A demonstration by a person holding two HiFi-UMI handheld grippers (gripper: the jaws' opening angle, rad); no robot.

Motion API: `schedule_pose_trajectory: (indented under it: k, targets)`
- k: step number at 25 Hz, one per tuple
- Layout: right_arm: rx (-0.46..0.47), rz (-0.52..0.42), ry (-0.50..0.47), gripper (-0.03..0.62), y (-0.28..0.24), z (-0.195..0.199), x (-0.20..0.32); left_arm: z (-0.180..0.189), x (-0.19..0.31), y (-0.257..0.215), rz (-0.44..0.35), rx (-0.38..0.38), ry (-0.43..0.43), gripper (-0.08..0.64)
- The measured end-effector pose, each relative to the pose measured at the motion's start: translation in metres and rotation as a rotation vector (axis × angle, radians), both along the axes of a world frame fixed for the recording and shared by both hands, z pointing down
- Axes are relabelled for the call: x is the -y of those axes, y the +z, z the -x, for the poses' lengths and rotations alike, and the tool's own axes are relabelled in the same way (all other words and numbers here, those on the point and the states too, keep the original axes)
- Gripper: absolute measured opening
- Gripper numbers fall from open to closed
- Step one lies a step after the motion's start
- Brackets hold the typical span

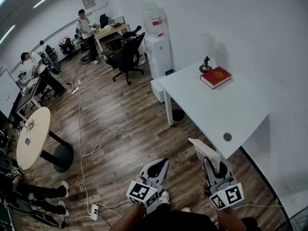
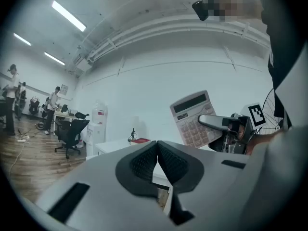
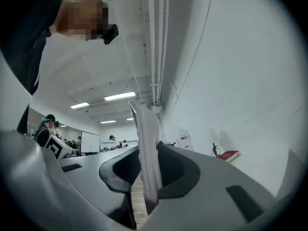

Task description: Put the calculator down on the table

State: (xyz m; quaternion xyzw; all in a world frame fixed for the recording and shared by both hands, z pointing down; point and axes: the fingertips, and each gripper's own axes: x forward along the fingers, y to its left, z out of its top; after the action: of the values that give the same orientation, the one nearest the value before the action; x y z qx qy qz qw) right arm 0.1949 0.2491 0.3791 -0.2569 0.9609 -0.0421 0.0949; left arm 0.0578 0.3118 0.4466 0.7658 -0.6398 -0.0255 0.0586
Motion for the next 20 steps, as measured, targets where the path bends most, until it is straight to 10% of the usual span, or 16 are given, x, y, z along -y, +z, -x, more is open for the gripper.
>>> schedule_pose_trajectory:
  k: [20]
  targets:
    - [0.053,0.001,-0.016,0.114,-0.024,0.035,0.003,0.035,0.011,-0.009,-0.030,0.002,-0.004,0.020]
